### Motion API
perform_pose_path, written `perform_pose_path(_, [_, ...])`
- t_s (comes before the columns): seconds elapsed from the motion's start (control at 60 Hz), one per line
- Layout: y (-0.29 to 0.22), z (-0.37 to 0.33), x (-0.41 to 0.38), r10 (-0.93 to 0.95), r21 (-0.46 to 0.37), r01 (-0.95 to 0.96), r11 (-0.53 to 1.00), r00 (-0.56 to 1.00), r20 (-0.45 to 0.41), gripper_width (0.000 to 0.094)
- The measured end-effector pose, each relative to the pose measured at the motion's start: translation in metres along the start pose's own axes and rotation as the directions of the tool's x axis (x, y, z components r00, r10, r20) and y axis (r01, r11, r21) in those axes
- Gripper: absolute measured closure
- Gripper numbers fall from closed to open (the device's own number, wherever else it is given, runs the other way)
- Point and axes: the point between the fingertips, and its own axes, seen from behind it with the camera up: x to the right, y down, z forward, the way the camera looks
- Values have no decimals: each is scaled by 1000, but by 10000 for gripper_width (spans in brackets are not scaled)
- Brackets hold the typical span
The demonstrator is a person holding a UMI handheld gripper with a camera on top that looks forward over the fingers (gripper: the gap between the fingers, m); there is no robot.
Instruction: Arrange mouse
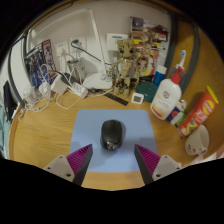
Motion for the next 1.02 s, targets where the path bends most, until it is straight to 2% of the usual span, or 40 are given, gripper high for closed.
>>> perform_pose_path(0.2, [-4, -97, -38, 7, 56, -6, 998, 1000, -24, 82])
perform_pose_path(0.267, [-23, -130, -59, 10, 110, -7, 994, 999, -33, 80])
perform_pose_path(0.433, [-72, -213, -114, 9, 241, -10, 970, 1000, 5, 76])
perform_pose_path(0.6, [-92, -274, -157, 14, 333, -28, 943, 999, 44, 78])
perform_pose_path(0.8, [-81, -299, -182, -20, 345, 8, 939, 999, 31, 79])
perform_pose_path(1.017, [-57, -302, -184, -21, 315, 19, 949, 1000, 5, 80])
